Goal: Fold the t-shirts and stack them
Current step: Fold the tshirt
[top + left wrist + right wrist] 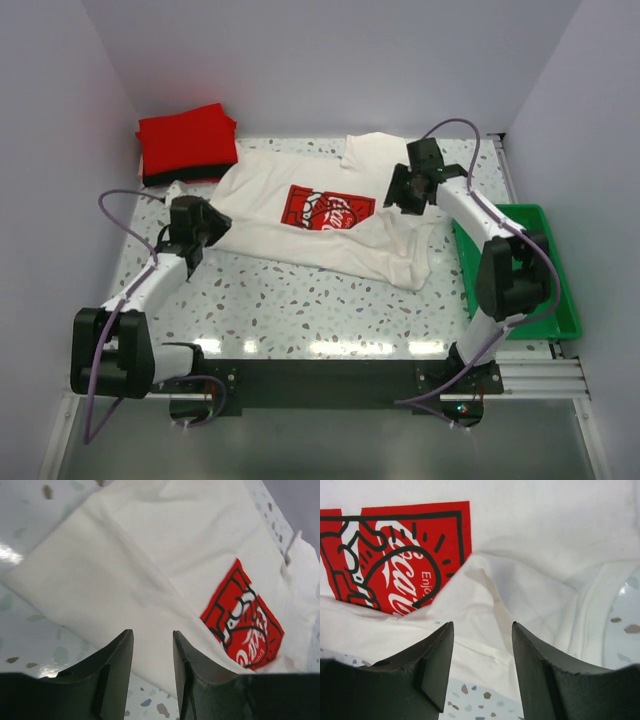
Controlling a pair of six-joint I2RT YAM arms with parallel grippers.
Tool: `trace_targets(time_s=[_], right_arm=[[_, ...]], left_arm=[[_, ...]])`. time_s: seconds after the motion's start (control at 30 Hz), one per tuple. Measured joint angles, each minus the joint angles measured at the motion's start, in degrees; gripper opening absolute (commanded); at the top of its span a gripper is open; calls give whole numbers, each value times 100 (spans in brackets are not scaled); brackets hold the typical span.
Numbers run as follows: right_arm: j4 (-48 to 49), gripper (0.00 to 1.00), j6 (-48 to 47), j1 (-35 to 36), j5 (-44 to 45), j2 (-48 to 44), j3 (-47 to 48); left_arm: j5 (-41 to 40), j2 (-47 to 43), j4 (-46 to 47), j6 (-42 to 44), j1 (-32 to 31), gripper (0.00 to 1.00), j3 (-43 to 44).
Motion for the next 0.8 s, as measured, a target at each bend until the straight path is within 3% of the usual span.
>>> trace_targets(time_s=[0.17, 0.37, 0.6, 0.8], right_arm=[[85, 49, -37, 0, 402, -966, -957], [138, 49, -142, 2, 697, -1067, -1751], [90, 51, -415, 238, 1276, -688, -1589], [-11, 61, -662, 680, 1853, -341, -1106]], left_arm=[[267, 313, -59, 459, -1069, 40, 848], [538, 1512, -48, 1005, -2518, 40, 2035], [551, 3259, -533, 1572, -3532, 41, 3552], [549, 3781, -833, 1770, -3821, 42, 4111]])
